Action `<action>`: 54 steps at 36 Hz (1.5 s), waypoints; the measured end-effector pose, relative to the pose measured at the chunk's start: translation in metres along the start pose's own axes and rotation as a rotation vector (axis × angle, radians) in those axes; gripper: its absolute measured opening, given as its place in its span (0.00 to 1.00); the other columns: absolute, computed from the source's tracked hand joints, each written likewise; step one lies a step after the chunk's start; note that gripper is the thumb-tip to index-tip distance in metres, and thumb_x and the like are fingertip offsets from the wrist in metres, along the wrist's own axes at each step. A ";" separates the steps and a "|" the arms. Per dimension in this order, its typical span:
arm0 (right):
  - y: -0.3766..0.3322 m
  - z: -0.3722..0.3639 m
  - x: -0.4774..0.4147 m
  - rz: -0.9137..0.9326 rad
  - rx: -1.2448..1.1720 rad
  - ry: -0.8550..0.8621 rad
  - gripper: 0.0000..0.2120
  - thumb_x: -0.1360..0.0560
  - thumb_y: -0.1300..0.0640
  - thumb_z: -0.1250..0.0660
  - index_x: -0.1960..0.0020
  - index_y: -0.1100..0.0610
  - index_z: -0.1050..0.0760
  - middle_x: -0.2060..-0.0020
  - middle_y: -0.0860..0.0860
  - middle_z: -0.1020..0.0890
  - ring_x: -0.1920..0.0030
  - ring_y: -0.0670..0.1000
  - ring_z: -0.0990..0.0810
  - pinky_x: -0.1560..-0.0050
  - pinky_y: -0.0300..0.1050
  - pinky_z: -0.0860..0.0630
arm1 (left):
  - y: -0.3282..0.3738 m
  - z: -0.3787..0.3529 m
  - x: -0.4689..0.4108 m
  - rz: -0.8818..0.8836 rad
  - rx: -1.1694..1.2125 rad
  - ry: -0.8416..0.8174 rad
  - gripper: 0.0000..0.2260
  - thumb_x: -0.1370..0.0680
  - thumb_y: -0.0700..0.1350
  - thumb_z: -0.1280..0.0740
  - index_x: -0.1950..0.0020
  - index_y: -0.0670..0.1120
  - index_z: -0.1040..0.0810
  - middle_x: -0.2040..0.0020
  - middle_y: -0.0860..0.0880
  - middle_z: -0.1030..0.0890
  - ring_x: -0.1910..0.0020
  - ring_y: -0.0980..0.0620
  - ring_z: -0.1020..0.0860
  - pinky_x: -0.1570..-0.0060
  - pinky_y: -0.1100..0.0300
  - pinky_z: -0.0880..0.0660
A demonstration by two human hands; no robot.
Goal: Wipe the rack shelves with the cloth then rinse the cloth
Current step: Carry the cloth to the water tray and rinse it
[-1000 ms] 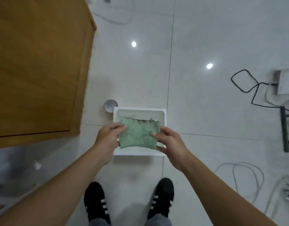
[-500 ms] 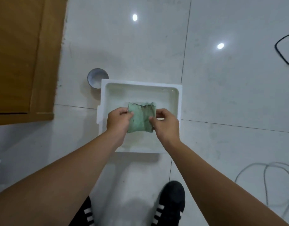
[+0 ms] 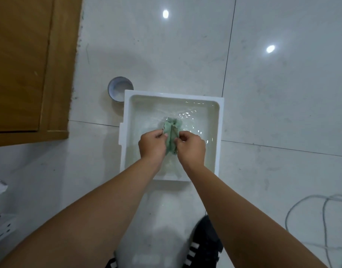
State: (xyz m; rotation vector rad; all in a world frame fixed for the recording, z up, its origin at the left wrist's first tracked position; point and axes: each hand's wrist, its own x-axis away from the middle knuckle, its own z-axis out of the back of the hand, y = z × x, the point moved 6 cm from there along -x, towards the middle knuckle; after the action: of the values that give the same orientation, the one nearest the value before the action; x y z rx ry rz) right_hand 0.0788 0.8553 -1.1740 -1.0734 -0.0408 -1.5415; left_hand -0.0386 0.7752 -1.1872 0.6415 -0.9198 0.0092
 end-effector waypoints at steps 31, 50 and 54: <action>0.011 -0.027 0.017 0.599 0.864 -0.172 0.28 0.16 0.49 0.58 0.20 0.56 0.63 0.21 0.53 0.63 0.21 0.52 0.65 0.22 0.50 0.61 | -0.007 0.010 0.000 -0.821 -1.211 -0.161 0.33 0.16 0.39 0.47 0.15 0.43 0.60 0.14 0.45 0.60 0.15 0.49 0.59 0.18 0.55 0.63; 0.023 -0.030 0.001 0.566 0.883 -0.280 0.35 0.19 0.37 0.62 0.20 0.55 0.66 0.21 0.52 0.66 0.22 0.50 0.66 0.22 0.49 0.63 | -0.011 0.012 -0.014 -0.793 -1.228 -0.170 0.29 0.13 0.45 0.46 0.15 0.42 0.55 0.14 0.44 0.56 0.14 0.47 0.56 0.17 0.53 0.59; 0.028 -0.031 -0.001 0.549 0.895 -0.273 0.36 0.20 0.35 0.62 0.21 0.55 0.65 0.22 0.52 0.67 0.22 0.50 0.67 0.22 0.51 0.61 | -0.009 0.013 -0.010 -0.766 -1.227 -0.197 0.29 0.13 0.46 0.47 0.14 0.42 0.55 0.14 0.45 0.57 0.14 0.48 0.56 0.16 0.53 0.59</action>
State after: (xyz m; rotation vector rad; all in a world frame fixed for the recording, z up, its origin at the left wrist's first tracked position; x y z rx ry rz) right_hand 0.0832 0.8297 -1.2070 -0.4893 -0.5295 -0.7218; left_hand -0.0518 0.7639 -1.1937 -0.2062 -0.6458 -1.2279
